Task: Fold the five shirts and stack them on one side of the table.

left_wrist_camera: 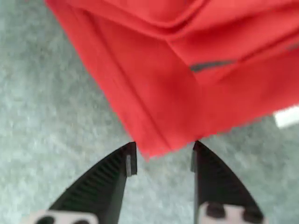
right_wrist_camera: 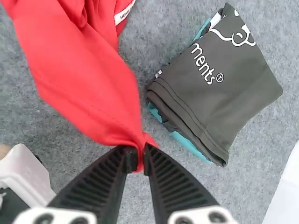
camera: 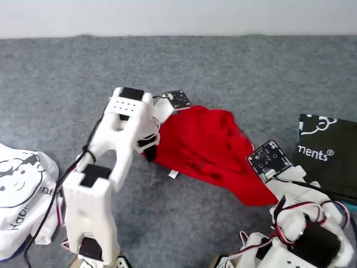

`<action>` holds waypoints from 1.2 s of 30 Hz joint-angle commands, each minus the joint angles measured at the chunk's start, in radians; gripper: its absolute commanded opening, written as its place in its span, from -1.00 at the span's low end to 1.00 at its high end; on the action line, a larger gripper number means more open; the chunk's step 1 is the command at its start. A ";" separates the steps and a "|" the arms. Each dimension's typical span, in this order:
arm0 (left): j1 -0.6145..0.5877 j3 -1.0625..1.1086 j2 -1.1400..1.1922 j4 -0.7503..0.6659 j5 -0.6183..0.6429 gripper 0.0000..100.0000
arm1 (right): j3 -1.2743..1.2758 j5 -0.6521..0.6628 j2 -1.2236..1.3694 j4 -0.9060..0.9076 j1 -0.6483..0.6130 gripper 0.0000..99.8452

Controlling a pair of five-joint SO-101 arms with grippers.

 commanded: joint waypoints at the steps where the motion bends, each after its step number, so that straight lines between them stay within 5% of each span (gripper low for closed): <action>1: 0.008 -0.087 0.068 0.018 -0.006 -0.62 | -0.008 -0.011 -0.002 0.038 0.016 -0.98; 9: 0.057 -0.133 0.129 0.046 -0.006 -0.95 | -0.008 -0.011 -0.002 0.038 0.016 -0.98; 16: 0.072 -0.225 0.057 0.149 0.089 -0.97 | -0.011 -0.011 -0.002 0.035 0.012 -0.98; 27: -0.118 -0.364 -0.471 0.258 0.244 -0.97 | -0.213 -0.180 0.081 -0.183 -0.053 -0.98; 36: -0.126 -0.367 -0.868 0.195 0.239 -0.97 | -0.644 -0.296 0.346 -0.384 -0.067 -0.98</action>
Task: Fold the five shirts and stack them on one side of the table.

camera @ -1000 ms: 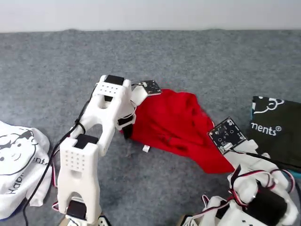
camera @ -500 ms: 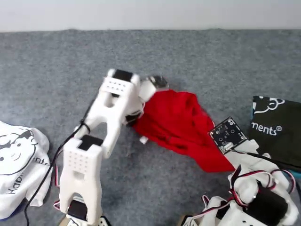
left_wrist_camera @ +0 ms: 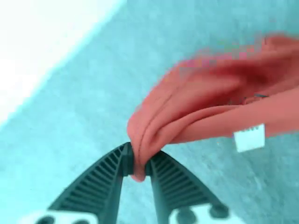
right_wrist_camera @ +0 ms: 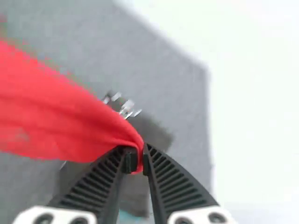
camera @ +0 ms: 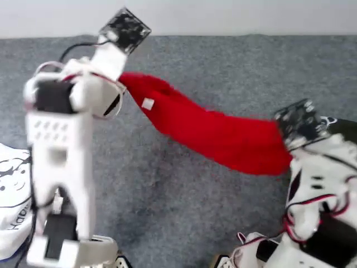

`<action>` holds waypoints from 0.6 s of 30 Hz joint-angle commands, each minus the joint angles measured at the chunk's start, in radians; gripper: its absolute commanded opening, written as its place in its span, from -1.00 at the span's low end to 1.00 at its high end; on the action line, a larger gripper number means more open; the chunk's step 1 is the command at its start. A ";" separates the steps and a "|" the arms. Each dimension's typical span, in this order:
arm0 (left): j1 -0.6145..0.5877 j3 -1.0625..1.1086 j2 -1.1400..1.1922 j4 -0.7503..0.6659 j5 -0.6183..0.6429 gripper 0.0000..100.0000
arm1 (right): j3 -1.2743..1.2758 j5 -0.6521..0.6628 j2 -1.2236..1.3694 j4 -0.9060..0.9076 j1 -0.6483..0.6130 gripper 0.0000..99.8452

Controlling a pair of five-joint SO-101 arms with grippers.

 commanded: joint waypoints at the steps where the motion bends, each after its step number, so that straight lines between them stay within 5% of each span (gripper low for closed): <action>1: -0.012 -0.042 -0.157 -0.064 0.006 -0.97 | -0.210 -0.026 0.107 -0.085 -0.008 -0.98; 13: -0.018 -0.045 -0.350 -0.296 0.000 -0.97 | -0.646 0.018 0.340 -0.202 -0.068 -0.98; 18: -0.018 -0.045 -0.394 -0.371 -0.117 -0.97 | -0.669 0.035 0.348 -0.271 -0.096 -0.98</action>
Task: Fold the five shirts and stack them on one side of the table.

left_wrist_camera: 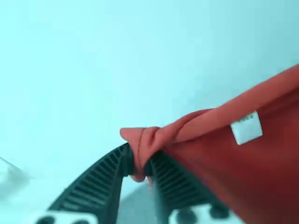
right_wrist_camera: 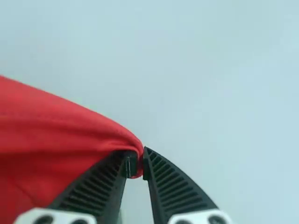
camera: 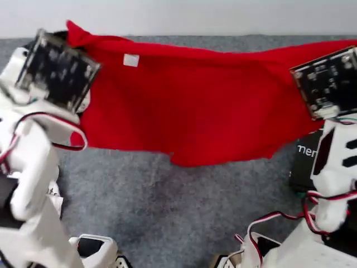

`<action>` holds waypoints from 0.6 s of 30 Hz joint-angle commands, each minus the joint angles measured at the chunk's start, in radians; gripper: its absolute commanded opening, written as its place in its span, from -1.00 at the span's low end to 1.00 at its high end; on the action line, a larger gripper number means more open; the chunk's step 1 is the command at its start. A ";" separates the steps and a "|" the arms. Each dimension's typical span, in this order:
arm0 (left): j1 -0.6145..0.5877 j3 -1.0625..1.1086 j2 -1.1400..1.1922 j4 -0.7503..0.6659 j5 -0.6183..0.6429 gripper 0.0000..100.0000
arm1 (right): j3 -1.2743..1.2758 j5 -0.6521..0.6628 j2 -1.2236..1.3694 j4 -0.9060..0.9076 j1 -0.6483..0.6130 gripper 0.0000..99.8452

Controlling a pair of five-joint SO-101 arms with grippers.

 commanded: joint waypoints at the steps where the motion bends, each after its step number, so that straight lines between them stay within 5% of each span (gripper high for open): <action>1: -0.006 -0.031 -0.044 -0.066 -0.075 -0.97 | -0.041 0.014 0.005 -0.061 -0.013 -0.98; 10: -0.009 -0.030 -0.146 -0.029 -0.207 -0.97 | -0.138 0.014 0.005 -0.174 -0.013 -0.98; 18: -0.163 -0.030 -0.221 -0.041 -0.212 -0.97 | -0.292 0.089 0.004 -0.137 -0.013 -0.98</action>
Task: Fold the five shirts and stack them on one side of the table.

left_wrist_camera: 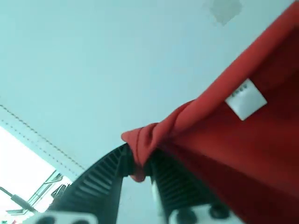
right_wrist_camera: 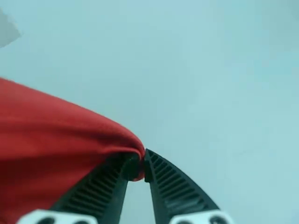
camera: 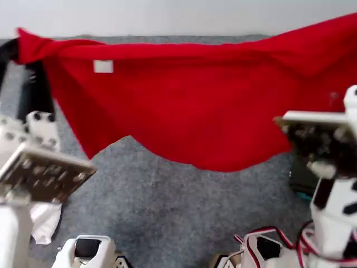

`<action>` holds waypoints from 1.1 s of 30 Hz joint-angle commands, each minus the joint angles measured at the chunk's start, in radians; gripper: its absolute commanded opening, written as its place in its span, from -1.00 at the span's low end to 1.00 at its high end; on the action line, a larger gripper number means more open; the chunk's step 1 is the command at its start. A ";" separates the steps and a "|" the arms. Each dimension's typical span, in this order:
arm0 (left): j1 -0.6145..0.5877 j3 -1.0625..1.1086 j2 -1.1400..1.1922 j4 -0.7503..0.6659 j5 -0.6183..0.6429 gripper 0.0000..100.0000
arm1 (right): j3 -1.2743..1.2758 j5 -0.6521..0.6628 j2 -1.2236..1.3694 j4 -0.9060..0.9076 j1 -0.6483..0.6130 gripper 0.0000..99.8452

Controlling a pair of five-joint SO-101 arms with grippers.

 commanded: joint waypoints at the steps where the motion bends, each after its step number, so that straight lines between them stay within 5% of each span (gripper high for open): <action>1: -0.055 -0.024 -0.034 -0.003 -0.012 -0.97 | -0.089 0.041 0.012 0.042 -0.004 -0.98; 11: -0.052 0.002 -0.075 0.193 -0.014 -0.97 | -0.123 0.089 0.030 0.209 -0.010 -0.98; 18: -0.058 0.328 -0.077 0.224 -0.015 -0.97 | 0.077 0.089 0.099 0.367 -0.096 -0.98; 28: -0.060 0.984 -0.074 -0.328 -0.132 -0.97 | 0.402 0.084 0.252 0.134 -0.191 -0.98; 33: -0.092 1.067 0.060 -0.606 -0.132 -0.97 | 0.482 0.084 0.354 -0.113 -0.229 -0.98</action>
